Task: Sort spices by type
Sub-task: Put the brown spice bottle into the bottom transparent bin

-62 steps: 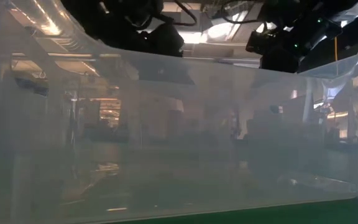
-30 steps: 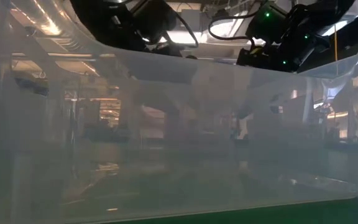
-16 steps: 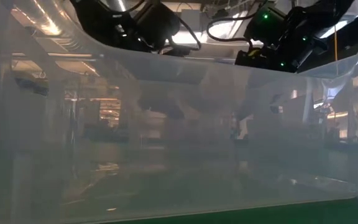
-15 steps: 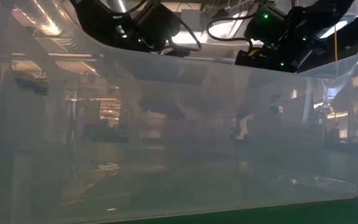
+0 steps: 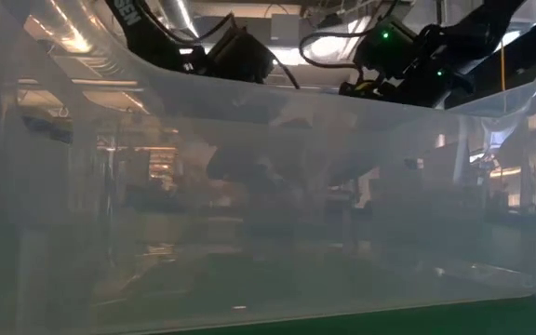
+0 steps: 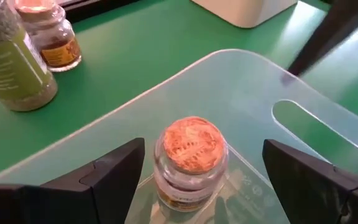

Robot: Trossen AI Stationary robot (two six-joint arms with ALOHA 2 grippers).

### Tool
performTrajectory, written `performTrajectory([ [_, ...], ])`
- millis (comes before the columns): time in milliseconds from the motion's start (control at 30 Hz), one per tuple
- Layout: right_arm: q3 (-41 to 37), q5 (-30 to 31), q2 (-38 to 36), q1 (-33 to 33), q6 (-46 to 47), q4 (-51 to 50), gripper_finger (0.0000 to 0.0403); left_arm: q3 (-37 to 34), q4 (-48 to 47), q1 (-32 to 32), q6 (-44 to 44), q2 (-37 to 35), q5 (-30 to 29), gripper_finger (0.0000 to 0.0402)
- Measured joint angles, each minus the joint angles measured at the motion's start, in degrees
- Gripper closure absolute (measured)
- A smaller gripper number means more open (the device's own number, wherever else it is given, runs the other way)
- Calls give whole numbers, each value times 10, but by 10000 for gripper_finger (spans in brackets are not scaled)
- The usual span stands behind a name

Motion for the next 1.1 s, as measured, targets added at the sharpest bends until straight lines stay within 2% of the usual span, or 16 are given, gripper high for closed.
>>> performTrajectory([
  [200, 0, -10, 32, 0, -4, 51, 17, 0, 15, 7, -2, 14, 0, 78],
  [433, 0, -51, 33, 0, -13, 66, 17, 0, 40, 16, 14, 18, -7, 87],
  [933, 0, -59, 33, 0, -15, 56, 17, 0, 60, 28, 36, 17, -8, 235],
  [1100, 0, -58, 33, 0, -17, 44, 17, 0, 60, 27, 49, 17, -9, 258],
])
